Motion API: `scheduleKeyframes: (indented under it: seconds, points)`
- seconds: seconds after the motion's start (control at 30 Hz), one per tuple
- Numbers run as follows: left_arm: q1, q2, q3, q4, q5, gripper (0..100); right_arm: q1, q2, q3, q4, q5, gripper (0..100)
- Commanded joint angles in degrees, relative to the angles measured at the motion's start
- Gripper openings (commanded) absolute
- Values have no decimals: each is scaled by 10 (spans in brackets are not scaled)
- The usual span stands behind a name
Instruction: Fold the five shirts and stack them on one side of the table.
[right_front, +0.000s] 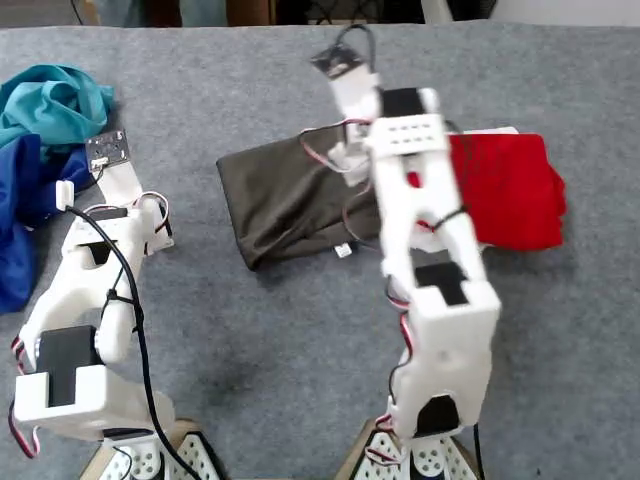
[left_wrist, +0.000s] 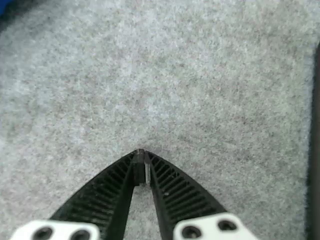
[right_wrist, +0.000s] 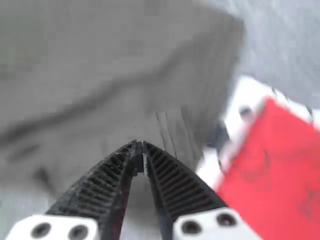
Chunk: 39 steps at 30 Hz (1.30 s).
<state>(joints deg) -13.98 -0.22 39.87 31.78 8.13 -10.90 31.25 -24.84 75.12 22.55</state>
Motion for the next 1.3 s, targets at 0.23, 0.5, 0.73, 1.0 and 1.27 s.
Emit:
scheduleKeyframes:
  seconds: [0.23, 0.5, 0.73, 1.0, 1.27]
  points:
    - [-4, -4, -8, 0, 0, 29, 0, 113, -106, 32, 3, 15]
    - [-3, -4, -8, -1, -4, 29, 14, 115, -204, 261, 7, 15]
    - [-3, -4, -7, 2, -4, 29, 47, 12, 26, 255, 8, 15]
    - [-1, -4, -7, 2, -4, 29, 26, -48, -8, 28, 4, 15]
    - [-1, -4, -7, 2, -4, 29, -3, 65, -57, -111, 3, 15]
